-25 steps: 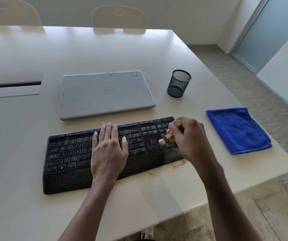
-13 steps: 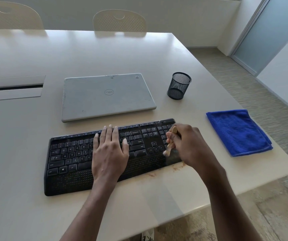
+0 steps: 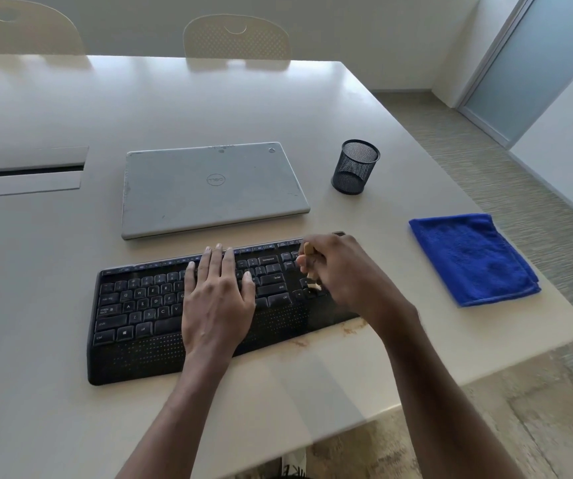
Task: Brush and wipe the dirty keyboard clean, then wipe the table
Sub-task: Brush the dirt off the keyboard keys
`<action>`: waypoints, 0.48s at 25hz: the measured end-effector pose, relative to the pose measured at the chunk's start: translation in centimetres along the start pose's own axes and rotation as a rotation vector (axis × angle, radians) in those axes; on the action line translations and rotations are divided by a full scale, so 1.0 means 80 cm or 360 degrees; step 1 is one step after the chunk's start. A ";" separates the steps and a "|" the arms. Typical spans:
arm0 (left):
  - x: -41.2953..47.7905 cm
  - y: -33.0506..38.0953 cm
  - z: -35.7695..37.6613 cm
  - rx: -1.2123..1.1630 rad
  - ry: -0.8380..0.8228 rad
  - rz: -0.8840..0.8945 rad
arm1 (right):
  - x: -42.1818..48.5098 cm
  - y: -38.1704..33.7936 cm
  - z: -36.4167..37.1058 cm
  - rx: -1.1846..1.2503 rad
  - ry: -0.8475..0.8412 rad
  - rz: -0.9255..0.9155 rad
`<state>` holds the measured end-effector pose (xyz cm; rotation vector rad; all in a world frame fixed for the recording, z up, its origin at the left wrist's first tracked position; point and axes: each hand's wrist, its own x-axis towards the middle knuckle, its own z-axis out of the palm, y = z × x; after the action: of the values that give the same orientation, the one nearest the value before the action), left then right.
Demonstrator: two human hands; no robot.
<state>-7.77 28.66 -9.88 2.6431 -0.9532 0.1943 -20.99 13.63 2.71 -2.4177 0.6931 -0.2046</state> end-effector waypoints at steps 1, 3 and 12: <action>0.000 0.000 0.000 0.0002 -0.0003 0.0003 | 0.000 0.003 -0.005 0.0063 0.0042 0.0048; 0.000 0.000 0.000 0.0001 0.0001 -0.0003 | -0.001 0.006 -0.010 0.0083 0.0131 0.0104; 0.001 -0.001 0.003 0.0008 0.0003 -0.0001 | -0.017 -0.003 0.013 0.0391 0.0182 -0.0080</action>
<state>-7.68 28.59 -10.11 2.6474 -0.9521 0.1993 -21.73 15.03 2.02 -2.2021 0.6184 -0.4261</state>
